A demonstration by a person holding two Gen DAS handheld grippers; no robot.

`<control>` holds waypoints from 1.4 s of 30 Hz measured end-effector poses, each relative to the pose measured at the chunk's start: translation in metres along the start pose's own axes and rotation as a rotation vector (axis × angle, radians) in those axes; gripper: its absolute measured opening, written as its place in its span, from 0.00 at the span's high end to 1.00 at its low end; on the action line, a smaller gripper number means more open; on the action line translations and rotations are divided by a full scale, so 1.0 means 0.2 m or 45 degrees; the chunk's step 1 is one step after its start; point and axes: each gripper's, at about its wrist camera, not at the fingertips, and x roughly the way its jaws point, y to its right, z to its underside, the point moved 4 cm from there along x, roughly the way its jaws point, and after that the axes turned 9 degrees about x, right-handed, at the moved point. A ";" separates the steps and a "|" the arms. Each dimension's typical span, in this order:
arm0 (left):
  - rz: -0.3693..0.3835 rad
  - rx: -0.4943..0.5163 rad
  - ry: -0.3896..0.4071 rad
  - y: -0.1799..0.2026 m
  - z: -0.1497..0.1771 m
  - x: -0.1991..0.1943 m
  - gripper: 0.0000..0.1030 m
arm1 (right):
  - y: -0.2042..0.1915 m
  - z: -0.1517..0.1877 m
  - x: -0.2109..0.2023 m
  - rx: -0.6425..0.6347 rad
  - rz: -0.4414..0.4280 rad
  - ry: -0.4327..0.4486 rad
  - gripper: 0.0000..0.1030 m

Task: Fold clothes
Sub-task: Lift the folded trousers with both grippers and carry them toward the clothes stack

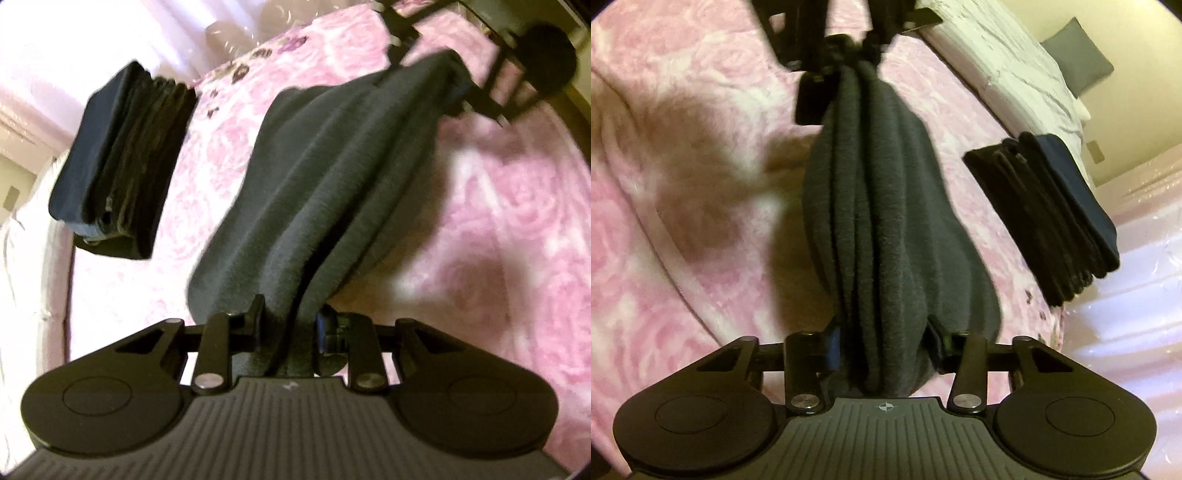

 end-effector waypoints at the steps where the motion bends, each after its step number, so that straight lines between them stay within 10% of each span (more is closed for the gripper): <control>1: -0.004 0.002 0.004 0.00 -0.01 -0.04 0.78 | 0.04 -0.02 -0.04 0.005 -0.009 -0.002 0.61; 18: -0.049 -0.111 0.022 -0.03 0.01 -0.67 0.78 | 0.17 -0.34 -0.70 -0.035 -0.123 -0.024 0.64; 42: -0.136 -0.139 -0.029 -0.17 -0.32 -0.67 0.78 | 0.51 -0.25 -0.76 -0.138 -0.073 0.088 0.64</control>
